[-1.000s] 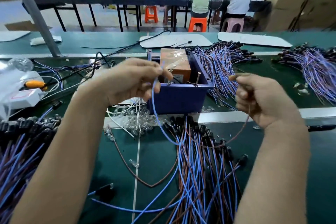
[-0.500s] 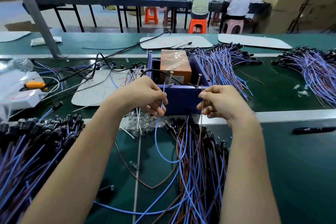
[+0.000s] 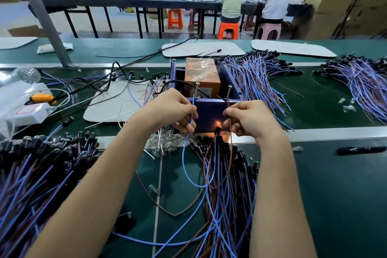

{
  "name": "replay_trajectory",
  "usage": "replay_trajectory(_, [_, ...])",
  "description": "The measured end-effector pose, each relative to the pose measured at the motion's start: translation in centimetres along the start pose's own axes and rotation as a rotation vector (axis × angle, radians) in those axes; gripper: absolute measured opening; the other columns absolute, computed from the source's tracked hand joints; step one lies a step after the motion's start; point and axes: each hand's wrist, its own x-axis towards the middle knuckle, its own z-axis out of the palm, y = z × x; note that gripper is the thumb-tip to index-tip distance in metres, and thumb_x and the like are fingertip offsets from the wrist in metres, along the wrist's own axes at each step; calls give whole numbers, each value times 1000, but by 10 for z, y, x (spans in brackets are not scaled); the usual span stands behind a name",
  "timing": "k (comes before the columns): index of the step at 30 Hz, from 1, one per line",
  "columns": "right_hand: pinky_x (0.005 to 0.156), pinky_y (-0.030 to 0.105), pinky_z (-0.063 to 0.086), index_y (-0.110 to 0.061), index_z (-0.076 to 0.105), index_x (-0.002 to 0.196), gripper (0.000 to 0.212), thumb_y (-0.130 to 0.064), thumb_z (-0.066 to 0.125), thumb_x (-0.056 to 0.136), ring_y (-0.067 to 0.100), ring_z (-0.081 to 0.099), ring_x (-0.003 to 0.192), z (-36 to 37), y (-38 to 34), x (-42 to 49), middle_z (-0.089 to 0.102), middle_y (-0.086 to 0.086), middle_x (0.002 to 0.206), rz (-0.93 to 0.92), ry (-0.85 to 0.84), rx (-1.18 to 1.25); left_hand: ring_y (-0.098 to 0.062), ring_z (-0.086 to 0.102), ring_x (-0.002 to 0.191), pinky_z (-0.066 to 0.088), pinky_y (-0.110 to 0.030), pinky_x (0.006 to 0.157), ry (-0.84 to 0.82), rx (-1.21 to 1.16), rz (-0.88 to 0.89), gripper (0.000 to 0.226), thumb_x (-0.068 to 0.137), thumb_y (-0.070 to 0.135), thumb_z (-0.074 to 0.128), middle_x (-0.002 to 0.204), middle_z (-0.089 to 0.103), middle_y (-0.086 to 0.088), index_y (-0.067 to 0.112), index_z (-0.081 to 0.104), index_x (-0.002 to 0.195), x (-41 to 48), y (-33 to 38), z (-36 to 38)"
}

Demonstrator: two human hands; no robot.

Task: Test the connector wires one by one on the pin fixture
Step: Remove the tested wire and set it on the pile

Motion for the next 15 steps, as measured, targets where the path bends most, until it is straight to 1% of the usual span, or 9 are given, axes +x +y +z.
replay_trajectory(4, [36, 18, 38, -7, 63, 76, 19, -4, 56, 93, 8, 46, 32, 1, 1, 1, 64, 5, 49, 8, -18, 8, -17, 65, 48, 49, -20, 45, 4, -4, 6, 27, 96, 6, 47, 57, 68, -11, -7, 65, 81, 1, -3, 2])
replay_trajectory(6, [36, 18, 38, -6, 64, 75, 20, -7, 56, 94, 8, 46, 33, -1, -1, -1, 65, 7, 52, 3, -26, 9, -17, 63, 46, 48, -20, 44, -8, 18, 0, 26, 95, 4, 47, 58, 68, -11, -5, 66, 79, 3, -3, 0])
replay_trajectory(7, [35, 17, 37, -5, 65, 72, 25, -12, 57, 95, 8, 46, 32, -2, -2, -2, 65, 9, 54, 6, -31, 16, -16, 60, 44, 46, -19, 42, -40, 72, -5, 25, 93, 4, 48, 58, 68, -11, -4, 67, 78, 2, -2, -2])
replay_trajectory(8, [35, 16, 35, -4, 67, 68, 36, -22, 56, 96, 8, 44, 32, -4, -3, -4, 65, 11, 56, 14, -41, 27, -14, 55, 42, 43, -18, 41, -117, 158, -12, 24, 92, 6, 51, 60, 68, -10, -1, 69, 78, 0, -1, -6])
replay_trajectory(9, [34, 15, 32, -2, 68, 62, 51, -37, 53, 97, 9, 42, 32, -7, -4, -7, 65, 12, 55, 27, -58, 32, -12, 51, 42, 41, -17, 41, -235, 246, -16, 24, 92, 13, 54, 62, 70, -8, 2, 72, 80, -3, 0, -9])
replay_trajectory(10, [33, 15, 30, -2, 70, 58, 66, -52, 48, 95, 9, 39, 32, -10, -6, -9, 64, 12, 54, 37, -86, 32, -10, 49, 43, 39, -16, 41, -374, 307, -24, 28, 93, 26, 56, 66, 71, -6, 7, 75, 85, -8, 1, -12])
replay_trajectory(11, [32, 14, 27, -3, 72, 56, 78, -64, 40, 92, 9, 37, 32, -13, -9, -12, 64, 11, 52, 38, -122, 33, -9, 48, 43, 37, -16, 41, -504, 309, -27, 38, 93, 41, 55, 70, 73, -7, 11, 76, 90, -11, 1, -15])
replay_trajectory(13, [31, 14, 24, -5, 73, 57, 90, -75, 24, 87, 9, 33, 31, -18, -14, -17, 61, 11, 49, 1, -221, 112, -11, 49, 46, 33, -18, 42, -670, 155, 21, 64, 84, 67, 47, 82, 74, -12, 12, 76, 98, -15, 2, -20])
replay_trajectory(15, [32, 12, 27, -5, 73, 60, 101, -78, 9, 84, 9, 36, 28, -22, -22, -23, 60, 12, 48, -63, -403, 337, -15, 53, 52, 27, -27, 44, -824, -103, 149, 89, 73, 83, 43, 91, 74, -16, 6, 73, 105, -15, 6, -26])
